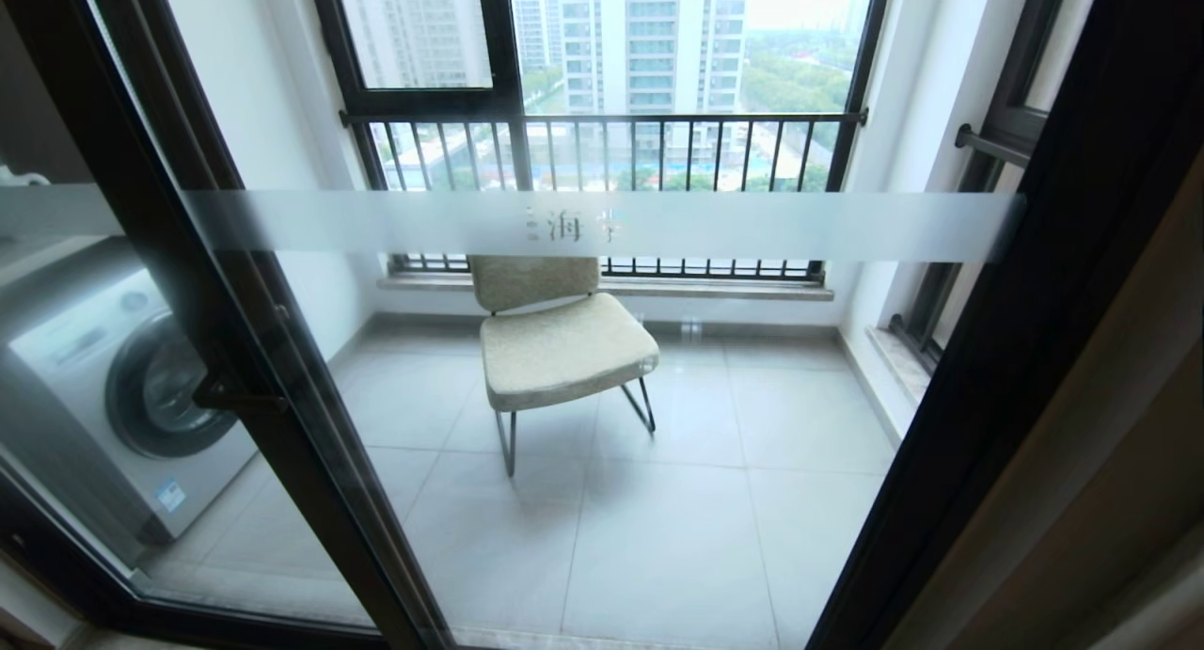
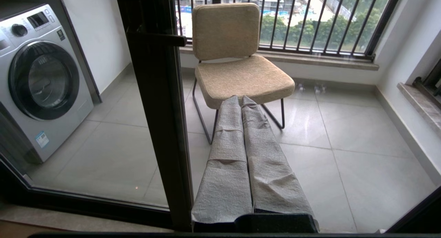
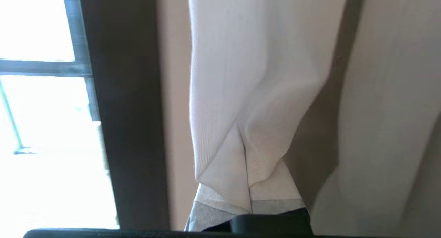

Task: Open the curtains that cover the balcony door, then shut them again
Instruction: Pull the inner curtains open on both sides

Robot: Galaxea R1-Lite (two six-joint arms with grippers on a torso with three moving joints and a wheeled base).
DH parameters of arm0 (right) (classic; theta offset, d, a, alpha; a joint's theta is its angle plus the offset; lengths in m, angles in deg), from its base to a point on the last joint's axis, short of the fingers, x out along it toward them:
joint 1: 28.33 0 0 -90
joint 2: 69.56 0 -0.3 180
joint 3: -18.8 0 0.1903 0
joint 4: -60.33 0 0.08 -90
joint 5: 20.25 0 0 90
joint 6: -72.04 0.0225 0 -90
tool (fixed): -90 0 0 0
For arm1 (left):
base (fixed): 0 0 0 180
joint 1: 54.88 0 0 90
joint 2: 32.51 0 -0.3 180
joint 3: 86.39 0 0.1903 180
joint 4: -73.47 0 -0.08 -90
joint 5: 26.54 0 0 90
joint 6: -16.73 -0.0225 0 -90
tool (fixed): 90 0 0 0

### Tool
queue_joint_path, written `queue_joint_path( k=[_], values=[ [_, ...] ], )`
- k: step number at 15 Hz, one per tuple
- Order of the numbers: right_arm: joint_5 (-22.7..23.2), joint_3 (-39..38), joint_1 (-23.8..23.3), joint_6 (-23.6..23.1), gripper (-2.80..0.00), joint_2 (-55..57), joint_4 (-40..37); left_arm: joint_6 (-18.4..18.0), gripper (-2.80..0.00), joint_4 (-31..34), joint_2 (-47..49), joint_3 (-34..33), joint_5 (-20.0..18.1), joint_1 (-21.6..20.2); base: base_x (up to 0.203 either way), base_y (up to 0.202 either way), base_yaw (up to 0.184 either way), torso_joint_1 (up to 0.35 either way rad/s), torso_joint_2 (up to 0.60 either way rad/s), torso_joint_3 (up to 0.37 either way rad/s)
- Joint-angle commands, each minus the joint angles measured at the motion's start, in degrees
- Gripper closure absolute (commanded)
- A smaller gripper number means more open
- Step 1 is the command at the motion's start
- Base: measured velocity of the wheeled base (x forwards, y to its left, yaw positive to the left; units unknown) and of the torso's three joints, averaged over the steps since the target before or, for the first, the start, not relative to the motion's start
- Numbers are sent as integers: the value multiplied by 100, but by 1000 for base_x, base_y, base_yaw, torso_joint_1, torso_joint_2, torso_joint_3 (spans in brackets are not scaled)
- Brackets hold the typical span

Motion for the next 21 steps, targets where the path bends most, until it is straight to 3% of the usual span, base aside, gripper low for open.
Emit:
queue_joint_path(
  k=[1, 6, 7, 8, 12, 21],
  values=[
    [20, -151, 384, 8, 0, -230, 36, 6, 0, -5, -2, 0, 2, -2, 0, 0, 0, 0, 0, 0],
    [19, -389, 742, -23, 0, -310, 40, 6, 0, -5, -2, 0, 2, -2, 0, 0, 0, 0, 0, 0],
    [19, -427, 746, -23, -262, -317, 40, 6, 0, -1, -2, 0, 2, -2, 0, 0, 0, 0, 0, 0],
    [19, -456, 741, -23, -280, -333, 46, 6, 0, -5, -2, 0, 2, -2, 0, 0, 0, 0, 0, 0],
    [-31, -787, 733, -34, -280, -639, 38, 6, 0, -3, -2, 0, 2, -2, 0, 0, 0, 0, 0, 0],
    [-215, -2992, 715, -19, -280, -3101, -68, 6, 0, -5, -2, 0, 2, -2, 0, 0, 0, 0, 0, 0]
  ],
)
